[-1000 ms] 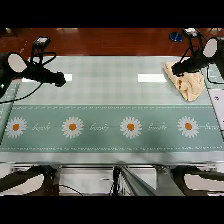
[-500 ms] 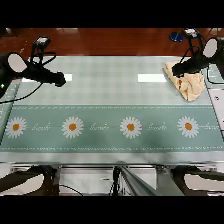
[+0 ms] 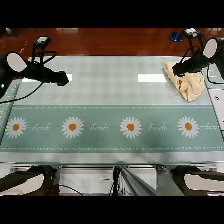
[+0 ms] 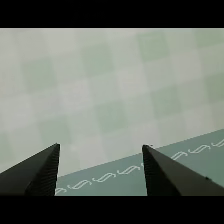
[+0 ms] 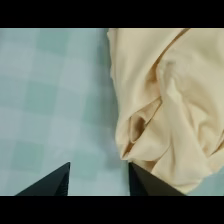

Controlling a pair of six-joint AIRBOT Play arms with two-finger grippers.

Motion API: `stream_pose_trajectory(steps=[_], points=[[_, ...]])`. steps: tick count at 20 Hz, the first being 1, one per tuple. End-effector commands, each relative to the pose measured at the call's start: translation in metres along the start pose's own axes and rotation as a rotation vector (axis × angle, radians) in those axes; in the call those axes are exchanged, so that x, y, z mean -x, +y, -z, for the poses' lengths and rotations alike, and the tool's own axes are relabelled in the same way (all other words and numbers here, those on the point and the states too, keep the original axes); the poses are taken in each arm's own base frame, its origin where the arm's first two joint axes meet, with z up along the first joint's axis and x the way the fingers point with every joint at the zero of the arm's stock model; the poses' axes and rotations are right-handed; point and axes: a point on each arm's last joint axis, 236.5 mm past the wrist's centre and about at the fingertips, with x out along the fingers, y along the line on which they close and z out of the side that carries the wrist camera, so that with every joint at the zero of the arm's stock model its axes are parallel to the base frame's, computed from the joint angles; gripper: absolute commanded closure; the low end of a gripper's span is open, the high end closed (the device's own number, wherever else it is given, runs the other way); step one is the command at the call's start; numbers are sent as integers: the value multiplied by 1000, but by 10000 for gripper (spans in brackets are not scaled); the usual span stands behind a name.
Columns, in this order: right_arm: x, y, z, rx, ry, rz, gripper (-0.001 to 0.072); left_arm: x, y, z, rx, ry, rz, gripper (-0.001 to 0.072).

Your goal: Fold the shirts.

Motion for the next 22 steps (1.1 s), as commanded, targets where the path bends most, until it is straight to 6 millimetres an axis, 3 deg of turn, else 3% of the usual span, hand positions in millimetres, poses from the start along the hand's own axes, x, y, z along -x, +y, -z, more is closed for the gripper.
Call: stream_pose_trajectory(steps=[1,5,8,9,10,13,17,22], points=[[4,-36,-24,64,-96,154,280,-2,-4,1,13,3,20,87],[8,-80,-35,-61,-177,266,278,-7,-3,2,16,11,20,85],[-19,-112,-11,-218,-125,250,110,-9,-1,3,-5,15,16,82],[-33,-117,0,-269,-97,217,108,-9,-1,0,-5,4,15,61],[-46,-119,9,-320,-76,175,107,-10,-2,0,-5,5,16,4],[-79,-124,20,-467,-79,63,107,-9,-2,2,-7,11,17,8],[-118,-123,30,-446,-57,37,109,-9,-2,2,-7,12,17,24],[-164,-105,43,-481,-20,-14,127,-9,-2,2,-6,12,18,24]])
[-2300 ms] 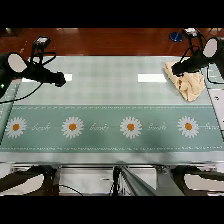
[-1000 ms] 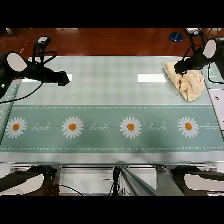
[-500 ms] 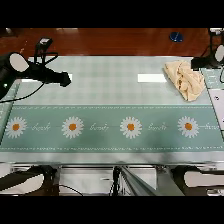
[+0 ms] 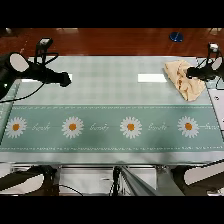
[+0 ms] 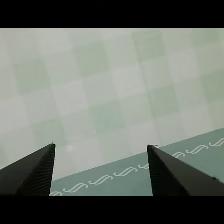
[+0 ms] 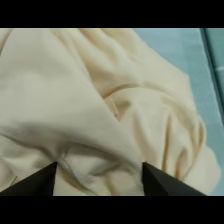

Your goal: Fold the shirts.

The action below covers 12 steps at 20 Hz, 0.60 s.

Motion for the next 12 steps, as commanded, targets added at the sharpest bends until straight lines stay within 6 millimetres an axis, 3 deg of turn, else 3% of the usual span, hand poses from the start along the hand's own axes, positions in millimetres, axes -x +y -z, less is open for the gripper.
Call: stream_pose_trajectory(steps=[1,2,3,4,6,7,8,9,12], points=[[-33,9,17,-45,39,-45,128,0,0,0,1,1,0,24],[-40,15,26,-71,65,-66,179,0,0,0,1,1,0,24],[-46,21,34,-97,94,-90,381,0,0,0,1,0,0,24],[-47,27,39,-123,116,-116,672,0,0,0,1,0,0,24],[-34,45,34,-116,114,-190,688,0,0,-1,1,-1,0,28],[-18,57,22,-90,83,-247,689,3,-1,-3,2,-8,4,48],[7,72,3,-68,26,-317,689,9,-7,-8,9,-18,24,182],[39,88,-17,-59,-39,-389,689,16,-13,-15,15,-30,45,297],[174,143,-73,-74,-264,-678,689,47,-34,-42,19,-90,113,309]])
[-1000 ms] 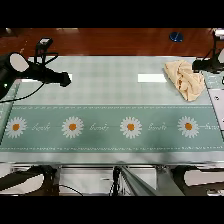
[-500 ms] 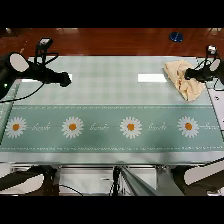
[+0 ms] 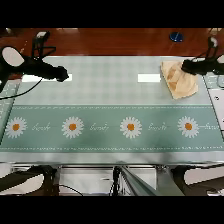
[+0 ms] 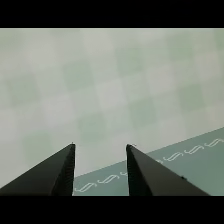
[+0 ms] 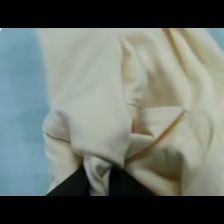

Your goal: Fold the shirts.

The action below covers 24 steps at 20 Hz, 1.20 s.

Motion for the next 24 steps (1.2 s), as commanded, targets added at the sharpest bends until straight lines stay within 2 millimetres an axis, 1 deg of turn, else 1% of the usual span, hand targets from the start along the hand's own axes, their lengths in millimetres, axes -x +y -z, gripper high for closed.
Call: stream_pose_trajectory(steps=[1,2,3,4,5,6,7,8,9,10,12,13,15,18,19,20,21,22,23,24], points=[[107,125,-54,36,-216,-364,689,33,-29,-26,5,-43,92,308],[138,157,-57,67,-250,-424,689,45,-38,-32,-3,-46,120,307],[161,183,-52,110,-261,-461,688,57,-48,-36,-11,-43,151,305],[181,211,-40,147,-244,-508,688,69,-57,-36,-24,-29,180,304],[196,238,-25,169,-211,-557,688,78,-66,-34,-35,-9,207,303],[210,267,-6,202,-170,-612,688,88,-74,-30,-46,11,234,302],[221,291,13,237,-133,-659,688,96,-80,-25,-55,26,252,299],[230,317,33,269,-90,-707,687,103,-84,-20,-62,38,263,230],[235,338,51,299,-51,-744,687,108,-86,-16,-65,48,267,122],[238,359,72,330,-6,-782,687,113,-88,-12,-72,56,270,84],[234,390,110,400,77,-812,687,124,-92,-5,-86,68,274,84],[227,399,129,445,116,-803,687,129,-94,-2,-93,71,275,84],[201,406,164,530,200,-738,687,140,-97,2,-106,68,275,85],[152,408,213,626,330,-643,685,150,-100,2,-116,49,272,84],[135,409,229,644,376,-628,668,151,-100,3,-118,51,273,84],[122,410,243,644,421,-625,505,151,-100,6,-119,62,275,84],[112,411,255,640,464,-630,283,150,-100,7,-118,69,276,84],[109,412,263,627,499,-648,243,150,-100,8,-118,71,276,84],[109,410,263,635,505,-657,242,149,-100,9,-120,73,277,84],[114,405,257,654,498,-659,242,147,-100,10,-126,78,278,84]])
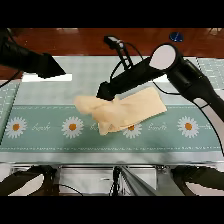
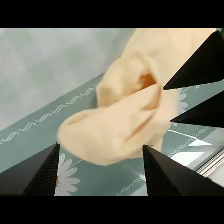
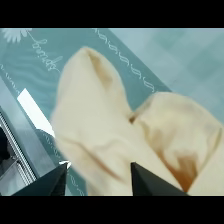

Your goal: Fold the shirts.

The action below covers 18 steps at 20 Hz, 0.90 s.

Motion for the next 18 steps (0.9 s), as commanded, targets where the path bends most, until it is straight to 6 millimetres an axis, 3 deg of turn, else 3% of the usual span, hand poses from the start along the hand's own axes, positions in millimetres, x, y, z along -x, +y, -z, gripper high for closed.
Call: stream_pose_trajectory(steps=[1,3,4,5,7,9,11,13,18], points=[[1,-6,13,37,58,0,236,-3,0,7,-21,23,6,83],[51,-36,8,51,11,120,216,-12,4,15,-30,53,15,70],[81,-57,8,55,-13,210,163,-19,6,22,-16,75,22,-13],[114,-85,9,46,-36,327,162,-26,8,30,-14,102,31,-13],[177,-142,22,-23,-62,541,162,-45,13,53,-3,173,55,-13],[218,-188,43,-139,-67,639,163,-70,20,84,53,255,80,-13],[242,-225,61,-263,-90,667,163,-94,27,108,108,303,93,-13],[254,-254,75,-376,-117,650,163,-114,24,121,137,297,140,-13],[252,-299,107,-536,-98,602,163,-153,-8,120,231,229,377,-13]])
